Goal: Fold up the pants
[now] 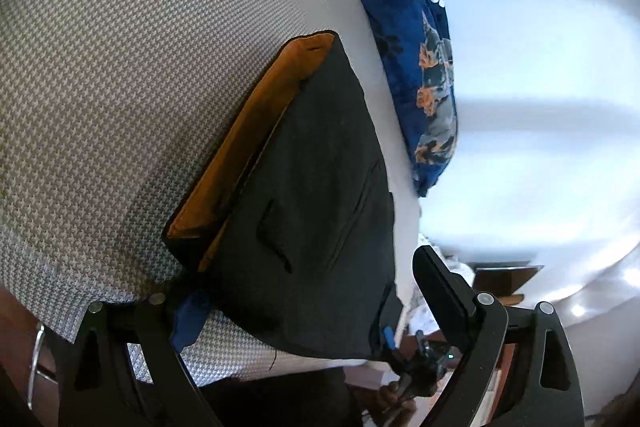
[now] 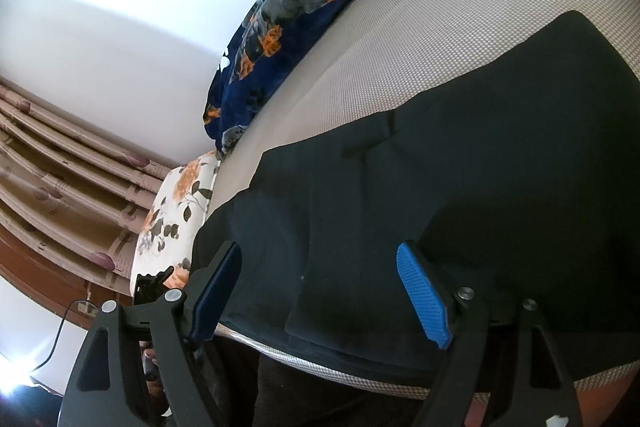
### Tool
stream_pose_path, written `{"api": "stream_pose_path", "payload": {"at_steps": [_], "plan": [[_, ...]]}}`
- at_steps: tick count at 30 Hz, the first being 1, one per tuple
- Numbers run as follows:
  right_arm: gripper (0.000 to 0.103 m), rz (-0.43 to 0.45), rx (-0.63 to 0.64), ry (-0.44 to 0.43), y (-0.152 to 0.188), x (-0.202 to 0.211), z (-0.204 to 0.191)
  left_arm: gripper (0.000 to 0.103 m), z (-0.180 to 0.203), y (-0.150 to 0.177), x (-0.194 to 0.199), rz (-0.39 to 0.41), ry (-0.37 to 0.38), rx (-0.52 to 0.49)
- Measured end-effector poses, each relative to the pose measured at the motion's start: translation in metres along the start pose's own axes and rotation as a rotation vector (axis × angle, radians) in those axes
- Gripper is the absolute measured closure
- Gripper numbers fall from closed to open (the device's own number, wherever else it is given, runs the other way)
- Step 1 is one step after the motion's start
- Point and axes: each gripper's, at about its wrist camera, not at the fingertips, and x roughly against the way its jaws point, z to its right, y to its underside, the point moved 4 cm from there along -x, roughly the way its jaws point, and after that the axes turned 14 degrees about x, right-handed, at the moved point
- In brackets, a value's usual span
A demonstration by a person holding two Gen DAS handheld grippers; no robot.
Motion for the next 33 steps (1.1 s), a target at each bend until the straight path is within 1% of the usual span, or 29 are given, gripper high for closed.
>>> {"api": "stream_pose_path", "payload": {"at_steps": [1, 5, 7, 8, 9, 10, 11, 12, 13, 15, 18, 19, 20, 22, 28, 33], "plan": [[0.025, 0.001, -0.002, 0.000, 0.000, 0.000, 0.000, 0.014, 0.000, 0.001, -0.001, 0.014, -0.029, 0.003], [0.024, 0.001, -0.003, -0.002, 0.000, 0.000, -0.001, 0.016, 0.001, 0.001, -0.003, 0.045, -0.054, 0.043], [0.024, 0.001, -0.003, -0.001, 0.000, 0.000, 0.000, 0.024, 0.001, -0.001, -0.003, 0.062, -0.071, 0.044], [0.024, 0.001, -0.003, -0.001, 0.000, 0.000, 0.000, 0.038, -0.001, -0.001, -0.003, 0.079, -0.097, 0.040], [0.024, 0.000, -0.003, -0.002, 0.000, 0.001, 0.000, 0.056, -0.002, -0.003, -0.003, 0.088, -0.114, 0.039], [0.024, 0.000, -0.001, -0.001, 0.000, 0.001, 0.000, 0.065, -0.006, -0.005, -0.004, 0.096, -0.128, 0.050], [0.024, 0.000, 0.000, 0.000, 0.000, 0.001, -0.001, 0.071, -0.011, -0.007, -0.005, 0.088, -0.122, 0.069], [0.024, 0.000, 0.001, 0.000, 0.000, 0.001, -0.001, 0.075, -0.014, -0.008, -0.006, 0.081, -0.117, 0.082], [0.024, 0.000, 0.000, -0.001, 0.000, 0.001, -0.001, 0.075, -0.016, -0.009, -0.006, 0.080, -0.114, 0.086], [0.024, 0.002, -0.003, 0.000, 0.000, 0.001, -0.001, 0.077, -0.013, -0.008, -0.005, 0.090, -0.135, 0.046], [0.024, -0.001, 0.000, -0.001, 0.000, 0.001, 0.000, 0.080, -0.003, -0.003, -0.003, 0.124, -0.159, -0.025], [0.024, -0.001, 0.001, -0.002, 0.000, 0.001, 0.000, 0.080, 0.004, 0.000, -0.001, 0.142, -0.173, -0.064], [0.024, 0.000, -0.001, -0.003, 0.000, 0.001, 0.000, 0.080, 0.014, 0.005, 0.000, 0.166, -0.201, -0.134], [0.024, 0.003, -0.008, -0.005, 0.001, 0.001, 0.000, 0.080, 0.029, 0.013, 0.001, 0.192, -0.218, -0.213], [0.024, 0.027, -0.065, -0.034, -0.002, 0.005, 0.003, 0.080, 0.074, 0.041, 0.008, 0.279, -0.228, -0.429], [0.023, 0.078, -0.106, -0.065, -0.009, 0.014, 0.002, 0.080, 0.106, 0.061, 0.003, 0.314, -0.216, -0.559]]}}
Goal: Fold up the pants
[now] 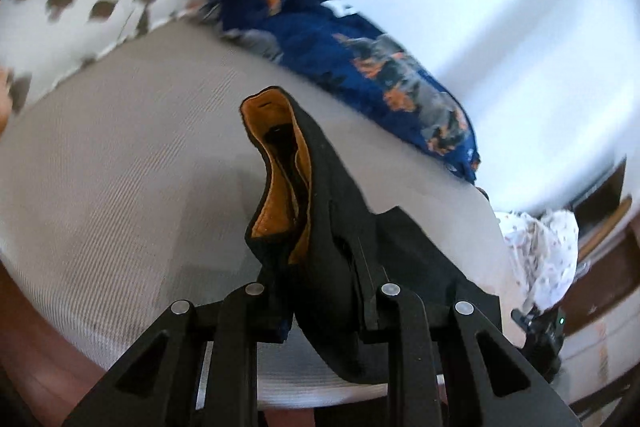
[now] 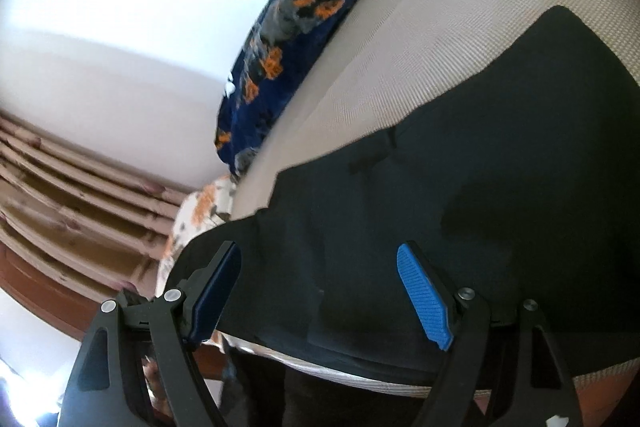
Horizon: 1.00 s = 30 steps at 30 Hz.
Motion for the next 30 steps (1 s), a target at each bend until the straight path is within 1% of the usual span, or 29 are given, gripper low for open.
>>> {"api": "stream_pose_path", "payload": {"at_steps": [2, 7, 14, 19, 30], "plan": [[0.023, 0.001, 0.013, 0.000, -0.002, 0.001, -0.004, 0.080, 0.015, 0.002, 0.002, 0.015, 0.010, -0.048], [0.021, -0.009, 0.022, -0.009, -0.002, -0.002, -0.008, 0.080, 0.050, 0.007, 0.004, 0.033, 0.045, -0.129], [0.021, -0.012, 0.019, -0.013, -0.002, -0.002, -0.008, 0.080, 0.091, 0.018, 0.000, 0.035, 0.076, -0.218], [0.021, -0.008, 0.014, -0.016, -0.002, 0.000, -0.007, 0.080, 0.111, 0.027, -0.006, 0.030, 0.085, -0.262], [0.020, 0.001, 0.021, -0.029, -0.004, 0.002, -0.013, 0.080, 0.141, 0.046, -0.022, -0.012, 0.115, -0.318]]}}
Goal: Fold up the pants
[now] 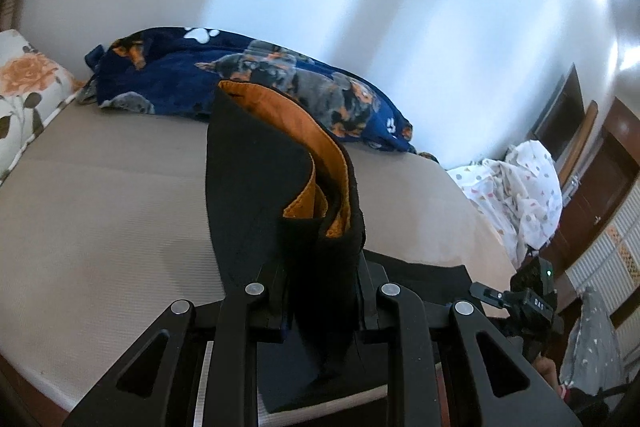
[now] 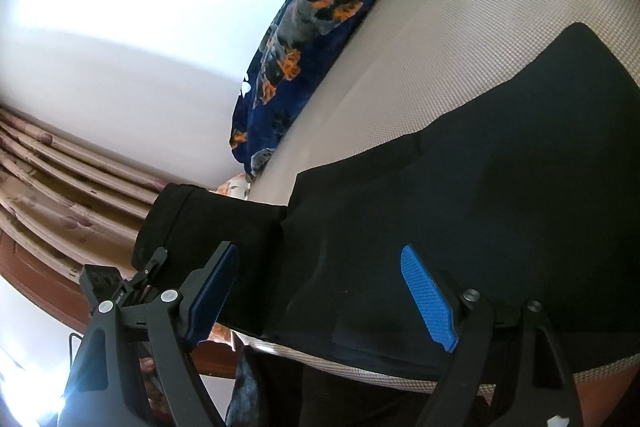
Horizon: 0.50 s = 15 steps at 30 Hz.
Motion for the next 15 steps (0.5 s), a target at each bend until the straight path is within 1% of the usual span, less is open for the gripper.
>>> {"api": "stream_pose_path", "payload": {"at_steps": [7, 15], "plan": [[0.020, 0.015, -0.005, -0.005, -0.003, 0.006, 0.001, 0.080, 0.019, 0.006, -0.014, -0.033, 0.020, -0.024], [0.019, 0.025, -0.010, -0.012, -0.004, 0.009, 0.002, 0.080, 0.031, 0.010, -0.026, -0.063, 0.040, -0.021]]}}
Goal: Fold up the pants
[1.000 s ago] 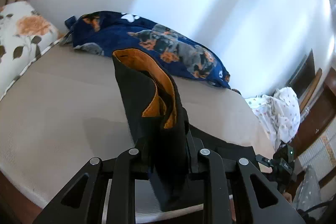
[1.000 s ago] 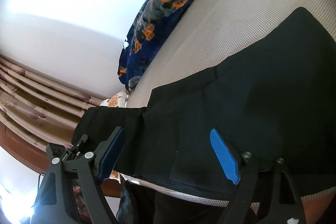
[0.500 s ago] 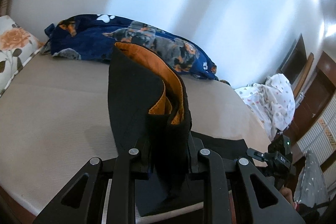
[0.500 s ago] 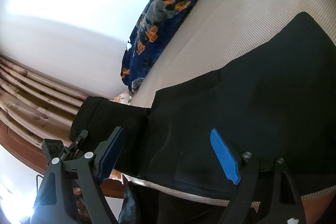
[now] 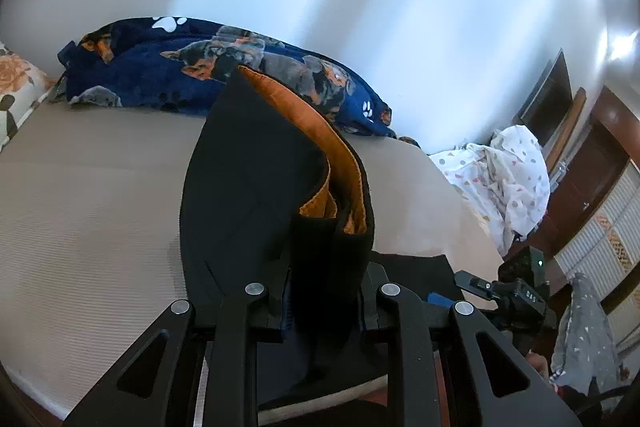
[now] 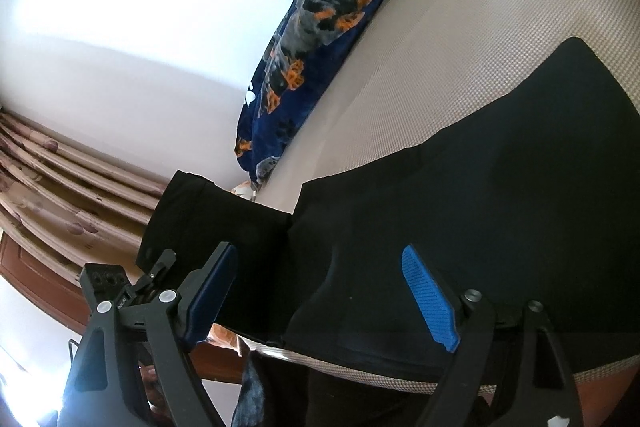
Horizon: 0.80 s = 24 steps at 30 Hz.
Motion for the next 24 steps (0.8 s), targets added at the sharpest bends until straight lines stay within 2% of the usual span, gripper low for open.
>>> {"api": "stream_pose_path", "payload": {"at_steps": [17, 24], "plan": [[0.019, 0.021, -0.020, -0.012, -0.003, 0.006, 0.001, 0.080, 0.014, 0.007, -0.010, -0.044, 0.024, 0.005], [0.019, 0.062, -0.021, -0.009, -0.012, 0.019, -0.001, 0.080, 0.020, 0.007, -0.011, -0.055, 0.034, 0.009]]}}
